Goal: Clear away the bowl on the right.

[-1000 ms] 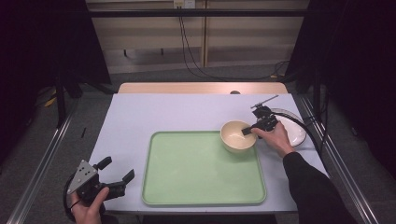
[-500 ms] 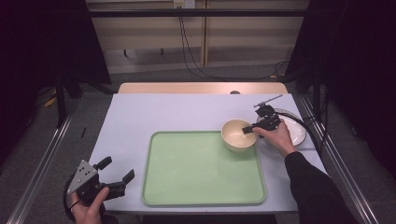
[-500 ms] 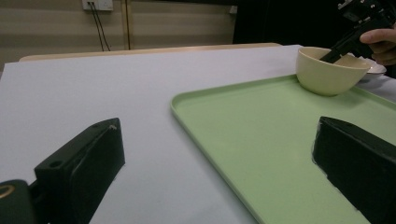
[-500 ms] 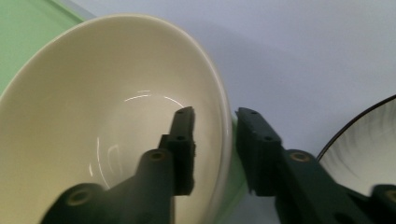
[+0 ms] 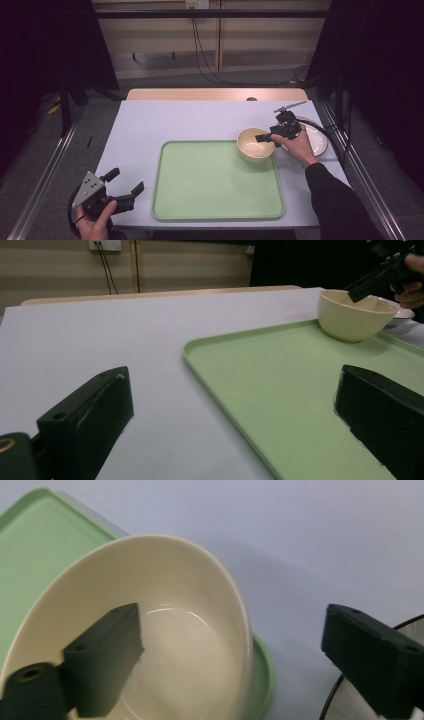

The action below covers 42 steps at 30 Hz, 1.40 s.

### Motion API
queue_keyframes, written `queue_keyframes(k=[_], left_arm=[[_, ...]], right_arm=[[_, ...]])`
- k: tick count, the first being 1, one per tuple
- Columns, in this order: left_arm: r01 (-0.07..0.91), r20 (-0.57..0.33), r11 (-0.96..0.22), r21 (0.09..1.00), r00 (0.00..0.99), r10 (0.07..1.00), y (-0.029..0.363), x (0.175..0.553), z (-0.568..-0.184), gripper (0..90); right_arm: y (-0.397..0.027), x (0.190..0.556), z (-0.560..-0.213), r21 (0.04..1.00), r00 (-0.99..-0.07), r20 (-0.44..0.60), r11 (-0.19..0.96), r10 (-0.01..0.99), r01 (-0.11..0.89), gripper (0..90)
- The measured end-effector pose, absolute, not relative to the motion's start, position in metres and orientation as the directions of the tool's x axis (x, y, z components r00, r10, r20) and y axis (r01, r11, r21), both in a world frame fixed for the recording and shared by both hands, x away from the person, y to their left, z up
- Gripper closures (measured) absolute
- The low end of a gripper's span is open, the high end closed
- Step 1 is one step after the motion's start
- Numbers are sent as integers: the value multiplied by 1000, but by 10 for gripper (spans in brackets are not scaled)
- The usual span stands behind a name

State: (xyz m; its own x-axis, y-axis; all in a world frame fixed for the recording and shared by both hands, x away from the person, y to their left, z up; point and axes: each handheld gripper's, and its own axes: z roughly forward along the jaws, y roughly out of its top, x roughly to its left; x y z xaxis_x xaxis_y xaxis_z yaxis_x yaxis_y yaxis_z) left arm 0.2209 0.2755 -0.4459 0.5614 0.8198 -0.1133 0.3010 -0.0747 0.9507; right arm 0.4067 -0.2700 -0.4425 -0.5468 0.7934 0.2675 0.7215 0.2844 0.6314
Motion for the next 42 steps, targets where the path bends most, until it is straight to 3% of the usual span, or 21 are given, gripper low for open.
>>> queue_keyframes(k=[6, 13, 22, 32, 42], left_arm=[[303, -120, -68, 950, 561, 819, 276, 221, -446, 23], [300, -116, -69, 952, 560, 820, 276, 220, -446, 23], [301, -117, -69, 951, 558, 821, 276, 221, -446, 23], [302, -118, -70, 951, 562, 819, 275, 220, -446, 23], [302, -110, -80, 950, 563, 819, 276, 220, -446, 23]], right_arm=[[-273, 404, -437, 667, -552, 283, 253, 784, 701, 64], [-276, 391, -432, 718, -505, 152, 256, 850, 648, 37], [-284, 369, -423, 767, -524, 126, 252, 843, 590, 15], [-298, 345, -419, 815, -481, 79, 221, 873, 536, 44], [-310, 327, -412, 819, -467, 78, 210, 881, 534, 26]])
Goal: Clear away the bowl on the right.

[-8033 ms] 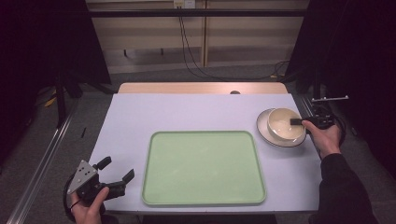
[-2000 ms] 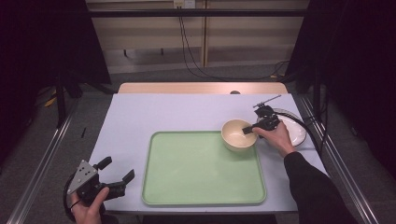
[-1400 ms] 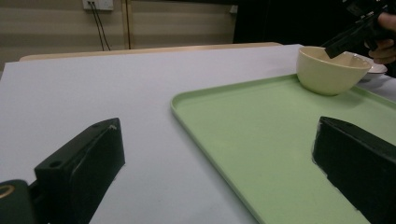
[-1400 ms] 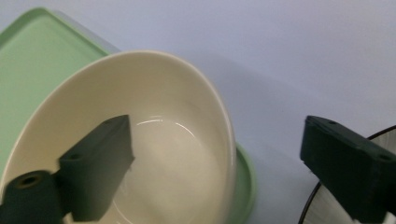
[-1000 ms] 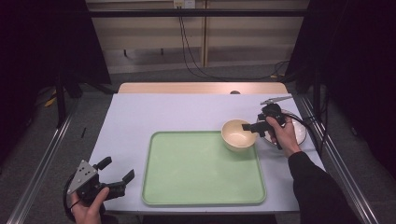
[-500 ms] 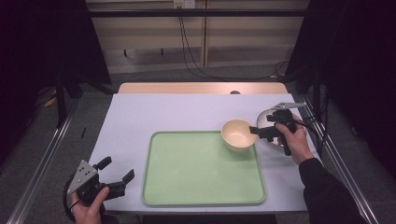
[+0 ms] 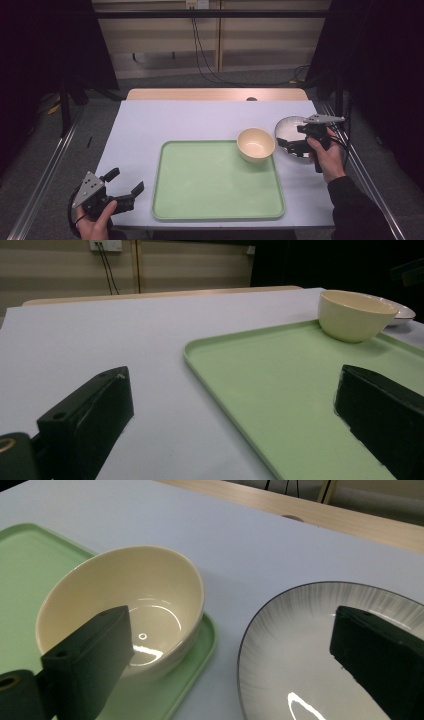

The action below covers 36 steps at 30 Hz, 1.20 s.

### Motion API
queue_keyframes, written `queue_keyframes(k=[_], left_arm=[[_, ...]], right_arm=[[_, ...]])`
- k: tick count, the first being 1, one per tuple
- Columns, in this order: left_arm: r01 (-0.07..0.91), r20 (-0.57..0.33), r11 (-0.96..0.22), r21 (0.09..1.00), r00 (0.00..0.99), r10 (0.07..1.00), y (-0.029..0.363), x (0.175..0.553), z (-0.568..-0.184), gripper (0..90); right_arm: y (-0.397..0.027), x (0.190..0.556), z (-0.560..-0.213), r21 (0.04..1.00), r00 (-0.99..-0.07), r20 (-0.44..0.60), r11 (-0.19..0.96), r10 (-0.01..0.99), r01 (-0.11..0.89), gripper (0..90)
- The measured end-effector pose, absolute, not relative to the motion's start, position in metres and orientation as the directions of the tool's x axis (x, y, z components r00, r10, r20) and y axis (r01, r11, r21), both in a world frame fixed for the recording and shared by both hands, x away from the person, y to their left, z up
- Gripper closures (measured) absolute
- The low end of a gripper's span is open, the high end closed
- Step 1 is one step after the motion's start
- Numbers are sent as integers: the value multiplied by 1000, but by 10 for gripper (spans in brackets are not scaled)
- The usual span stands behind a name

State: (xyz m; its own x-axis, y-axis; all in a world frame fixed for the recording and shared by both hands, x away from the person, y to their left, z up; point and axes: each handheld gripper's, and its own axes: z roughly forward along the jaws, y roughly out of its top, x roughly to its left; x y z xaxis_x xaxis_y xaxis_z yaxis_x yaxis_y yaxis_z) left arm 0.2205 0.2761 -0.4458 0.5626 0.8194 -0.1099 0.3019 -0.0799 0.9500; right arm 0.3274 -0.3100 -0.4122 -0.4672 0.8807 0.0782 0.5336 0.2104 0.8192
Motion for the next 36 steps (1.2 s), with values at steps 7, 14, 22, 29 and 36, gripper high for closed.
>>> queue_keyframes(k=[7, 14, 22, 29, 36], left_arm=[[300, -108, -82, 950, 563, 819, 276, 220, -446, 24], [301, -116, -71, 951, 559, 821, 274, 221, -446, 27], [301, -124, -56, 952, 547, 828, 275, 221, -446, 27], [304, -128, -54, 951, 548, 826, 274, 221, -446, 27], [302, -124, -55, 952, 543, 831, 274, 221, -446, 27]], right_arm=[[-319, 314, -409, 836, -466, 101, 179, 879, 519, 23], [-326, 299, -406, 857, -460, 78, 176, 884, 484, 16], [-333, 283, -404, 869, -449, 94, 146, 889, 473, 18], [-340, 265, -406, 875, -439, 110, 123, 892, 469, 17], [-346, 251, -409, 878, -437, 109, 119, 893, 463, 18]])
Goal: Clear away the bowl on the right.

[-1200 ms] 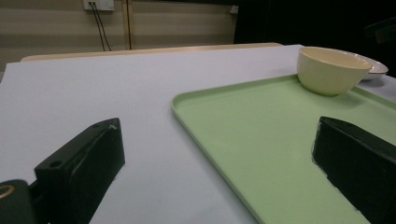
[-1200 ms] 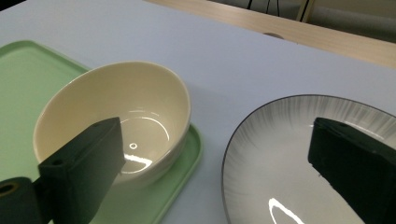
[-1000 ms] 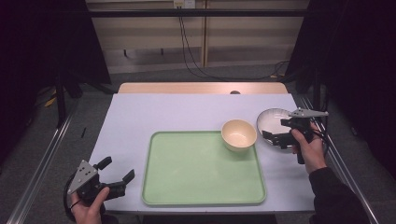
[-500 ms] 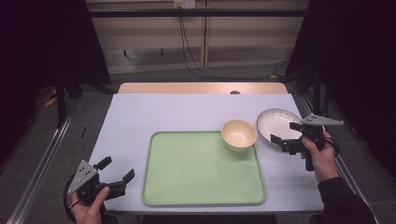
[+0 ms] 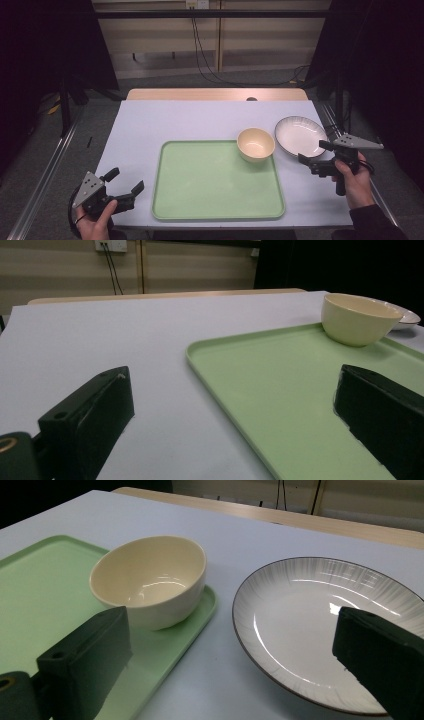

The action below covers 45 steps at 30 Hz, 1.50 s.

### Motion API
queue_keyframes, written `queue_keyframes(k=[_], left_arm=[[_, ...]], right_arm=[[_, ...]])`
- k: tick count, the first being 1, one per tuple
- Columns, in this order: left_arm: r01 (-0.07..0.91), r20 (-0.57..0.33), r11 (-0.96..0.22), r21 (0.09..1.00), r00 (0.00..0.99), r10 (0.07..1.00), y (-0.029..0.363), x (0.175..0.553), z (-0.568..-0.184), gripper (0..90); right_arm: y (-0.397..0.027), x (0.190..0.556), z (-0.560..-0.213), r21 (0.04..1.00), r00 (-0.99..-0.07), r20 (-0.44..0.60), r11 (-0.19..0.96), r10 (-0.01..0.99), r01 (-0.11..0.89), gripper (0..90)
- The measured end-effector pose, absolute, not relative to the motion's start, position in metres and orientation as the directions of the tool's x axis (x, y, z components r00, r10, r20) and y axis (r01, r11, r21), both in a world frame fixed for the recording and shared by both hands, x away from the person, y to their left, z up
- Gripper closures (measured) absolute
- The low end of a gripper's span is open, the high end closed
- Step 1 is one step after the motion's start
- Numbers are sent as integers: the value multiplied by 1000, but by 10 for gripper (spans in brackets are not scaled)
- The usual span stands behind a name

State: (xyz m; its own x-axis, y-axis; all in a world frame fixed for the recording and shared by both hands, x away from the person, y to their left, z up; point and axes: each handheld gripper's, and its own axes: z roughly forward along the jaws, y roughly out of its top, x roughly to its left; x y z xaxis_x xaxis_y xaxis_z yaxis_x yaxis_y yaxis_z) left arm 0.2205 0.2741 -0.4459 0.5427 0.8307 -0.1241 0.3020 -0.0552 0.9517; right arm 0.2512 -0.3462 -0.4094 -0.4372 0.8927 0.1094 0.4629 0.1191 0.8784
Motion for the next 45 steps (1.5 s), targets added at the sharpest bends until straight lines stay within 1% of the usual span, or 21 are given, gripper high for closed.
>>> queue_keyframes(k=[4, 10, 16, 26, 28, 31, 38, 42, 45], left_arm=[[302, -126, -53, 952, 542, 831, 274, 220, -446, 29], [303, -131, -45, 952, 537, 834, 274, 220, -446, 32], [297, -125, -49, 954, 540, 833, 274, 219, -446, 32], [294, -122, -51, 954, 542, 832, 274, 219, -445, 32], [294, -127, -47, 955, 547, 827, 274, 219, -445, 31], [291, -129, -46, 956, 554, 823, 273, 219, -445, 31], [294, -128, -47, 955, 549, 826, 273, 220, -445, 31], [295, -137, -38, 955, 549, 824, 274, 220, -445, 31], [302, -134, -47, 952, 552, 823, 273, 221, -445, 31]], right_arm=[[-347, 244, -412, 885, -428, 104, 113, 898, 453, 20], [-347, 231, -415, 885, -447, 105, 121, 888, 450, 19], [-350, 218, -421, 892, -429, 117, 95, 896, 443, 24], [-349, 198, -430, 902, -436, 125, 81, 891, 423, 23], [-349, 195, -431, 902, -448, 118, 93, 886, 421, 9], [-350, 193, -432, 901, -453, 121, 94, 883, 423, 8], [-349, 186, -438, 894, -462, 89, 134, 882, 428, 8], [-346, 190, -442, 884, -478, 103, 140, 872, 446, 11], [-345, 191, -442, 885, -484, 99, 146, 870, 442, 9]])
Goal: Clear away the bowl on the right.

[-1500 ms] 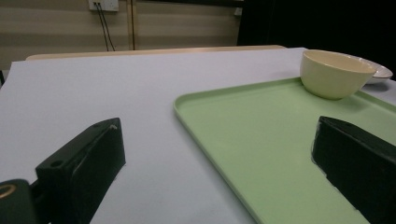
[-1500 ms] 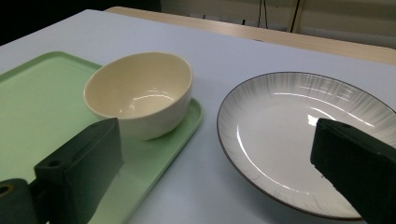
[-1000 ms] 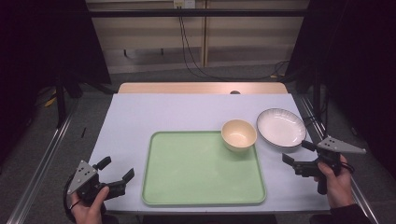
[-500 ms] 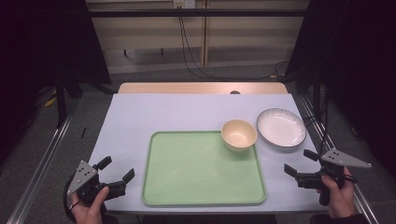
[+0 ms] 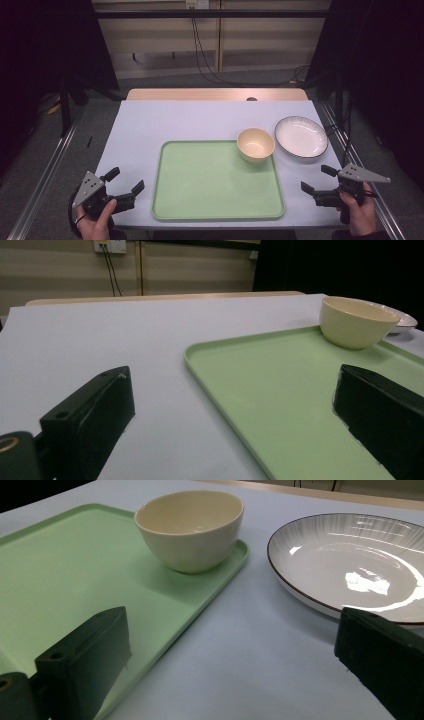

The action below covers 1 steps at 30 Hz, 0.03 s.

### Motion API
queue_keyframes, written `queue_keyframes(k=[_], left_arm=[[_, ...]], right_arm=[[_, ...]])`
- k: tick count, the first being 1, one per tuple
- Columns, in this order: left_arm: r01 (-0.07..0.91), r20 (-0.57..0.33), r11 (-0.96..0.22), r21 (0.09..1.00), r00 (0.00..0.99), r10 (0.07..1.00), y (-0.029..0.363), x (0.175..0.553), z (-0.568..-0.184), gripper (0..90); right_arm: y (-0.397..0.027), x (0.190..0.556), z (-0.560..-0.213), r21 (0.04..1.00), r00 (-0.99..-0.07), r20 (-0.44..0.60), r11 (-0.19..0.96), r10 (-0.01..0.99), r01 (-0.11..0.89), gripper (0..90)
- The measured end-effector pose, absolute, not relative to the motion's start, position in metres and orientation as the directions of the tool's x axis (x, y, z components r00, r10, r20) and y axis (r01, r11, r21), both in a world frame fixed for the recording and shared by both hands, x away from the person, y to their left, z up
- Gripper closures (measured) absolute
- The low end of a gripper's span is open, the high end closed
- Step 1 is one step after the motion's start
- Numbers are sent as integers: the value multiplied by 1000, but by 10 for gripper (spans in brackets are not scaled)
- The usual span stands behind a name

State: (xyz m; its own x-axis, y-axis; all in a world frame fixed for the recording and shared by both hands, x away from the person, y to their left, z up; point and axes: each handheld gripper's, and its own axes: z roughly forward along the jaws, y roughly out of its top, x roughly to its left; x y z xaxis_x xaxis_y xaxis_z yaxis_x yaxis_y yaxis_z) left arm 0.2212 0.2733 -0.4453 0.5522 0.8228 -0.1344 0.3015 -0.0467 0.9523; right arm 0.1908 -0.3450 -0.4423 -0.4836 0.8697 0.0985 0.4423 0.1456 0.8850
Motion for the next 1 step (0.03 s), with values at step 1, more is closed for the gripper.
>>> queue_keyframes(k=[1], left_arm=[[301, -133, -48, 952, 553, 823, 273, 221, -445, 31]], right_arm=[[-345, 191, -442, 885, -486, 98, 147, 869, 441, 9]])
